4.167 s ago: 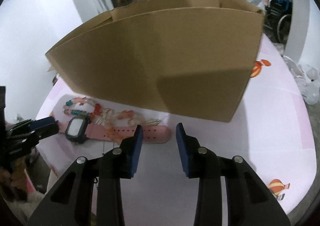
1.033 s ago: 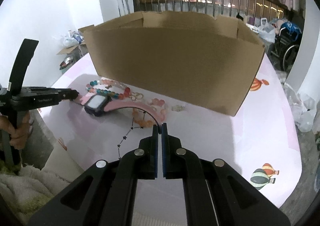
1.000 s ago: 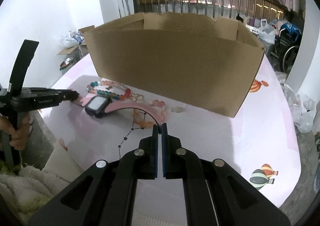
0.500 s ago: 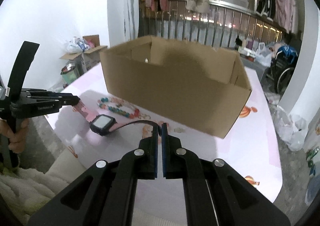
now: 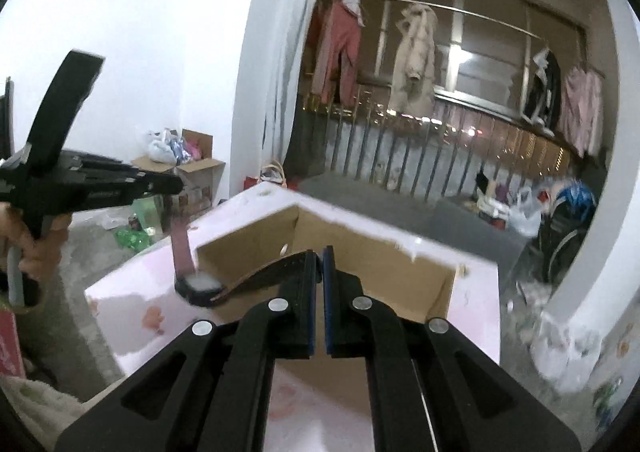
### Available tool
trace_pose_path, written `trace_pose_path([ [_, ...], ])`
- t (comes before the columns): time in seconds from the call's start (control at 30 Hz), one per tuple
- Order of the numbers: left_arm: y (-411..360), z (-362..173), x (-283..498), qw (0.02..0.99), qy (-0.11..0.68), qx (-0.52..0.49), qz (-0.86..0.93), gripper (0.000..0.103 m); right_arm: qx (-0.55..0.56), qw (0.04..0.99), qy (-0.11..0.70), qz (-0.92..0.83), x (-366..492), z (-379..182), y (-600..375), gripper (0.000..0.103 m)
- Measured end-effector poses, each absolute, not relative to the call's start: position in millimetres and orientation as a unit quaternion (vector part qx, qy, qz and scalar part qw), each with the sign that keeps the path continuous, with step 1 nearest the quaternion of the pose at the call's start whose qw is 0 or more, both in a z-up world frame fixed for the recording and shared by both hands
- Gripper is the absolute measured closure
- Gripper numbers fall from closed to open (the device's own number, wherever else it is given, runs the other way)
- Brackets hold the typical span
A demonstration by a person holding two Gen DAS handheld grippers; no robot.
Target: Organize jewelry
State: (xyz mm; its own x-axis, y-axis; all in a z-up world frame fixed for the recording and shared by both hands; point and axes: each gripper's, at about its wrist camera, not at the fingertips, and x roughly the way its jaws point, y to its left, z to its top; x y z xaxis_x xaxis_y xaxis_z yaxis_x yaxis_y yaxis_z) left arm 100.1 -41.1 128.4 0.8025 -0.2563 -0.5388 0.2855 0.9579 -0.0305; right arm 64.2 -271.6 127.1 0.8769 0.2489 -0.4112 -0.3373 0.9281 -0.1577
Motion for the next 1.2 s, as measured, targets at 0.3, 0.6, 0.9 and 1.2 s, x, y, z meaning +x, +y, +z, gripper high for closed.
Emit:
trace_pose_path([
  [0.3, -65.6, 115.1, 193.7, 0.934, 0.321, 0.005, -0.158, 0.103, -0.112, 0.954, 0.242, 0.138, 168.7, 143.0, -307.7, 0.102],
  [0.6, -20.5, 70.8, 143.0, 0.929, 0.334, -0.023, -0.160, 0.103, -0.065, 0.949, 0.256, 0.170, 117.3, 136.0, -309.4, 0.102],
  [0.9, -4.9, 14.8, 74.9, 0.910, 0.363, -0.040, -0.198, 0.074, 0.007, 0.917, 0.349, 0.191, 58.9, 71.7, -310.3, 0.089],
  [1.2, -20.5, -30.3, 28.4, 0.896, 0.385, -0.020, -0.218, 0.063, 0.084, 0.843, 0.463, 0.261, 3.2, 2.2, -278.8, 0.063],
])
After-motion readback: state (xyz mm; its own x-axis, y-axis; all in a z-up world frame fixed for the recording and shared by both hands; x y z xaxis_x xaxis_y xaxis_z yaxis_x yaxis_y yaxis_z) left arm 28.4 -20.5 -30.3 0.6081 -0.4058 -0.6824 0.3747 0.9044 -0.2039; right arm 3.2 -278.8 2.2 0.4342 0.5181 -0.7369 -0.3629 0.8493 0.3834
